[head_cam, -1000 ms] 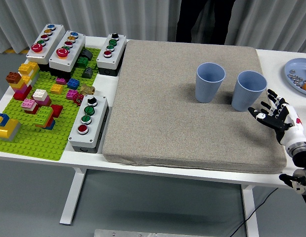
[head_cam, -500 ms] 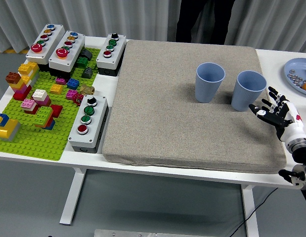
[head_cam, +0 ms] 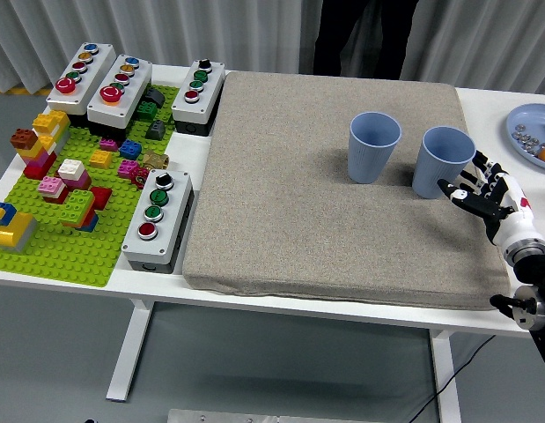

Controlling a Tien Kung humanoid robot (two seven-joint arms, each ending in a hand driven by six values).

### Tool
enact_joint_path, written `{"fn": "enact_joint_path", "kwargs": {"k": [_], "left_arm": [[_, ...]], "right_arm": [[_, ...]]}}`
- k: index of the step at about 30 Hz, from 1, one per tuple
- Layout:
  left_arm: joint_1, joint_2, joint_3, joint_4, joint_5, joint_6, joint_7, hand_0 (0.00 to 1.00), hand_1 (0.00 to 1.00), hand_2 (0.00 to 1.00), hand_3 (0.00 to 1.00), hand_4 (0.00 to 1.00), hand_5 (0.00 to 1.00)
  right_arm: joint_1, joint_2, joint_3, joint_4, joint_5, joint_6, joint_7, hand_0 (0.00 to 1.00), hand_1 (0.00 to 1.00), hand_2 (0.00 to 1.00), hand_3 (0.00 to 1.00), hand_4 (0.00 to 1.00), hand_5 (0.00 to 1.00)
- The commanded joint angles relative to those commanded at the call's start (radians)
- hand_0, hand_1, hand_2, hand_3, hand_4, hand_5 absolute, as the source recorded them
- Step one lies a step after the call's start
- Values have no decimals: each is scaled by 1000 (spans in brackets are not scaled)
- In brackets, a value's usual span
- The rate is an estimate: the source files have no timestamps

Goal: Pick cup pour cup place

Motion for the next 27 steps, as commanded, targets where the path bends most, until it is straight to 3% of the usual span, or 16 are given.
{"fn": "enact_joint_path", "kwargs": {"k": [27], "left_arm": [[2,-1,3,0,1,0,0,766,785,851,728,506,975]], "right_arm": [[27,15,-22,-40,8,6,0,894,877,975,868,838,278]]}}
